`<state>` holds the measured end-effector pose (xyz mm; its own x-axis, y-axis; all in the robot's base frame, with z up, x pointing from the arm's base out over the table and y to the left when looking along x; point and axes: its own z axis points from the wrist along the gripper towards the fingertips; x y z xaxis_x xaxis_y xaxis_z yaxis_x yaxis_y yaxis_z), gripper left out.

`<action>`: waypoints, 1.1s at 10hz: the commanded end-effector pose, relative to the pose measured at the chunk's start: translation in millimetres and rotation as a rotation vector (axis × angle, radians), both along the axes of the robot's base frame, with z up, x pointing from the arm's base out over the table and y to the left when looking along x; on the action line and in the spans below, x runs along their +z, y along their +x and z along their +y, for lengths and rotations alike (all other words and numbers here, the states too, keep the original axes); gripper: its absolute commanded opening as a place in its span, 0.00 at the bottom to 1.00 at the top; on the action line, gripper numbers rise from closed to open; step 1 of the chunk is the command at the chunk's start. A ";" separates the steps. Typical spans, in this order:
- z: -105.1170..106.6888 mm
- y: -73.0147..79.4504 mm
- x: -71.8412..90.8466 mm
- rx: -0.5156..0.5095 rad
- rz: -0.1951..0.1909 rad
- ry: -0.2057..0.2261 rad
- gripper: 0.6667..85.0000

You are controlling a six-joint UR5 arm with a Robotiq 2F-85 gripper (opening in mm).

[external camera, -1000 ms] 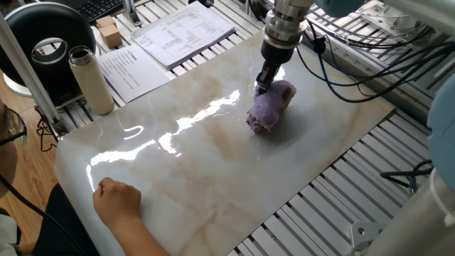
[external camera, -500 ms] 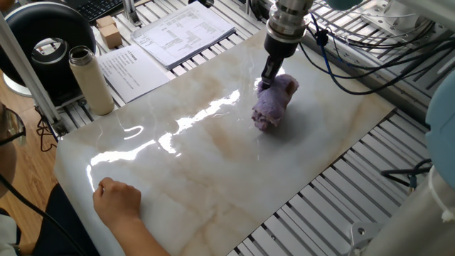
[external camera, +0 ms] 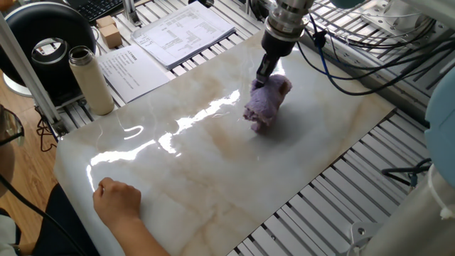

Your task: Clean the table with a cloth

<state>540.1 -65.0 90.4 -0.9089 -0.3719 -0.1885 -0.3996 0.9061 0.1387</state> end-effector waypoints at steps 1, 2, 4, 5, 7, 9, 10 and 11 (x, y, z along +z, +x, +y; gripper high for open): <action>28.0 34.4 8.8 -0.020 -0.006 0.025 0.01; 45.4 51.1 16.2 -0.025 0.007 0.025 0.01; 74.1 70.7 31.9 -0.040 0.040 -0.006 0.01; 90.6 75.5 39.3 -0.052 0.050 -0.009 0.01; 107.5 82.2 49.4 -0.053 0.056 -0.015 0.01; 119.3 102.7 48.1 -0.008 0.015 0.000 0.01; 120.2 112.6 39.8 0.001 -0.001 0.006 0.01; 117.1 112.1 35.9 -0.014 0.013 0.003 0.01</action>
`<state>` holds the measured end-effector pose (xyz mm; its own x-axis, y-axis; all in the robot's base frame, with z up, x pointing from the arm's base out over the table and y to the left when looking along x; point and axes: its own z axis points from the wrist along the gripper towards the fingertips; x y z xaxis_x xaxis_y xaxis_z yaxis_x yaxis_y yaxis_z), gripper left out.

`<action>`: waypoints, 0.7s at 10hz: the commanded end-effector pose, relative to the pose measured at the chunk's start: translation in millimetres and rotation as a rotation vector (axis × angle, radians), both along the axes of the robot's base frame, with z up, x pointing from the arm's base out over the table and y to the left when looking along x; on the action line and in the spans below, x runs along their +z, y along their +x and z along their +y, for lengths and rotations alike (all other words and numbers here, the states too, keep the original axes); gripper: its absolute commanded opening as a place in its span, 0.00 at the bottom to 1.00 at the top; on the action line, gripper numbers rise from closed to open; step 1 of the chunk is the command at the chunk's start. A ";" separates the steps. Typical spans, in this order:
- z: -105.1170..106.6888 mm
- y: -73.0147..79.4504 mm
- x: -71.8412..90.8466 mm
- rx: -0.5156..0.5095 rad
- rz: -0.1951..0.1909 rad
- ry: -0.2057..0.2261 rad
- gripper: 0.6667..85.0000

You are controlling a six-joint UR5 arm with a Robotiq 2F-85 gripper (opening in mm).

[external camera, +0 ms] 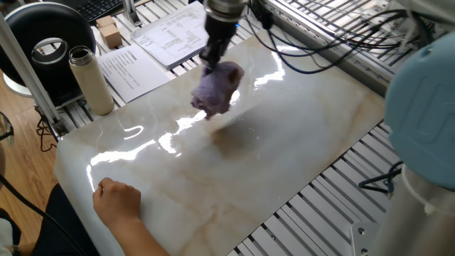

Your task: Clean the table with a cloth

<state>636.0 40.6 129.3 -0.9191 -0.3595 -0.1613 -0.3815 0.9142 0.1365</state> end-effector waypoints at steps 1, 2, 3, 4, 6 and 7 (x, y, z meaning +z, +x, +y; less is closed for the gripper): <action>5.8 9.5 -4.8 -0.012 0.017 -0.005 0.01; 9.7 6.7 -4.3 -0.002 0.026 0.010 0.01; 9.3 8.6 -4.2 0.004 0.017 0.007 0.01; 13.7 17.5 -9.2 0.000 -0.004 0.024 0.01; 14.0 32.7 -32.7 -0.008 -0.026 0.037 0.01; 10.2 31.8 -40.5 -0.015 -0.018 0.039 0.01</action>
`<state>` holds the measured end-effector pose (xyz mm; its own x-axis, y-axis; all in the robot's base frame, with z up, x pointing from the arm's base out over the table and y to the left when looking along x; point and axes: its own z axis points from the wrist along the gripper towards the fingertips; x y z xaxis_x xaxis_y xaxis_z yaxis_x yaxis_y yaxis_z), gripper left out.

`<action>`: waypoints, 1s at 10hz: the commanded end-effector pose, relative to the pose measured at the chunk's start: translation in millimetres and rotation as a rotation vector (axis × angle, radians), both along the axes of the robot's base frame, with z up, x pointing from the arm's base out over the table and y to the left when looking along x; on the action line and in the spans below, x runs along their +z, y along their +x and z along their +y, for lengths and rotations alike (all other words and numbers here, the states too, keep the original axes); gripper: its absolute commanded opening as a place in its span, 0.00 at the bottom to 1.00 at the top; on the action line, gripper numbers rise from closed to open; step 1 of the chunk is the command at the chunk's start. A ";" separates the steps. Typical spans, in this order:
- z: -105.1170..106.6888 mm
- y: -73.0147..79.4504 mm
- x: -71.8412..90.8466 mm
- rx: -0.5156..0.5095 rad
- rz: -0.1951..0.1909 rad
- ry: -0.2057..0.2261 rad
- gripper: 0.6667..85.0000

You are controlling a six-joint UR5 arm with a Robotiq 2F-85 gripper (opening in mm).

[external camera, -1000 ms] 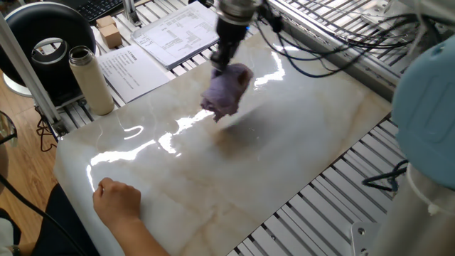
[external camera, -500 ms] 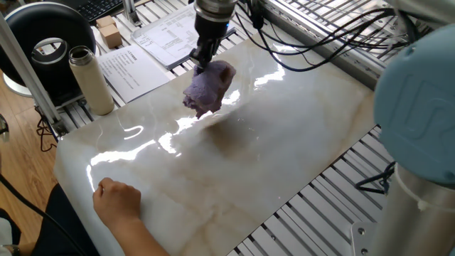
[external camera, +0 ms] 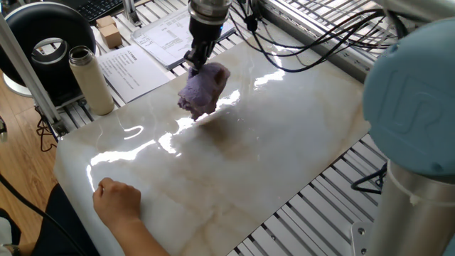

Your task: Clean the table with a cloth

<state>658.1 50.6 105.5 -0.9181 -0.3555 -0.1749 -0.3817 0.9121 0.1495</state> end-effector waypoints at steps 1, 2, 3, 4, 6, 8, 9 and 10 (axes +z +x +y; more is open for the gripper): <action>-3.5 7.3 -23.9 -0.012 -0.013 0.034 0.01; -5.5 2.7 -30.7 -0.012 -0.018 0.055 0.01; -11.1 -4.6 -41.4 -0.022 -0.023 0.058 0.01; -14.2 -9.3 -54.6 -0.032 -0.038 0.063 0.01; -25.3 -37.3 -71.7 -0.043 -0.041 0.063 0.01; -37.5 -85.5 -82.1 -0.048 -0.028 0.035 0.01; -40.7 -106.1 -87.1 -0.056 -0.031 0.028 0.01; -48.4 -123.3 -91.8 -0.059 -0.034 0.006 0.01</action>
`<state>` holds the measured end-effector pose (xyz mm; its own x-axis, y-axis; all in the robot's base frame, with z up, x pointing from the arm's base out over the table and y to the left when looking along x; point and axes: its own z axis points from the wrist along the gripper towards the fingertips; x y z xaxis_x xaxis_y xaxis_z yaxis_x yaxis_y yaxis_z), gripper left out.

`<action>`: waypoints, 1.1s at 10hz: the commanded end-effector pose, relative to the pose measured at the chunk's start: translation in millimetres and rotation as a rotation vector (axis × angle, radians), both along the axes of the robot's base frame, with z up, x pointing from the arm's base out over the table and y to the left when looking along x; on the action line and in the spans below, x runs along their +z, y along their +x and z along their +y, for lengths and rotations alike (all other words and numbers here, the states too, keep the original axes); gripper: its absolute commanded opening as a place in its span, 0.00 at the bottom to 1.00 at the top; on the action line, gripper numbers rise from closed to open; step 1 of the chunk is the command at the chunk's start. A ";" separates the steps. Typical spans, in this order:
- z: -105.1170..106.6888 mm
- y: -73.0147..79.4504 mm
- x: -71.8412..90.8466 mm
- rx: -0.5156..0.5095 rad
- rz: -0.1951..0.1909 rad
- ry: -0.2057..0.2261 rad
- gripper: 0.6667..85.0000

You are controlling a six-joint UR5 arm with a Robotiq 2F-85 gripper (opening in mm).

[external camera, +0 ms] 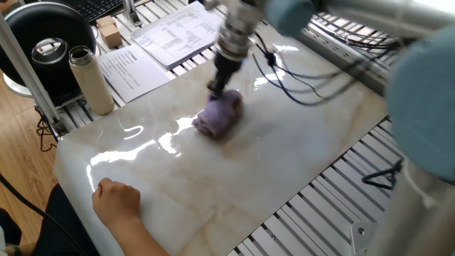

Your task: Clean the table with a cloth

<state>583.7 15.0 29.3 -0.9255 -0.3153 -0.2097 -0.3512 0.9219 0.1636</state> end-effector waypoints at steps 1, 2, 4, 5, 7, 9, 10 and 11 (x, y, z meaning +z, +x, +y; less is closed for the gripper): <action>-19.6 -64.6 -16.5 -0.028 0.001 -0.033 0.01; -25.7 -71.4 -14.6 -0.025 0.022 -0.041 0.01; -28.6 -72.3 -6.7 -0.021 0.029 -0.044 0.01; -38.0 -71.8 -0.8 -0.014 0.037 -0.078 0.01; -43.0 -75.1 1.6 0.025 0.056 -0.097 0.01; -33.6 -73.5 3.2 0.034 0.048 -0.062 0.01; -23.8 -68.3 -0.8 0.004 0.046 -0.050 0.01; -15.2 -78.1 -5.3 -0.024 0.059 -0.045 0.01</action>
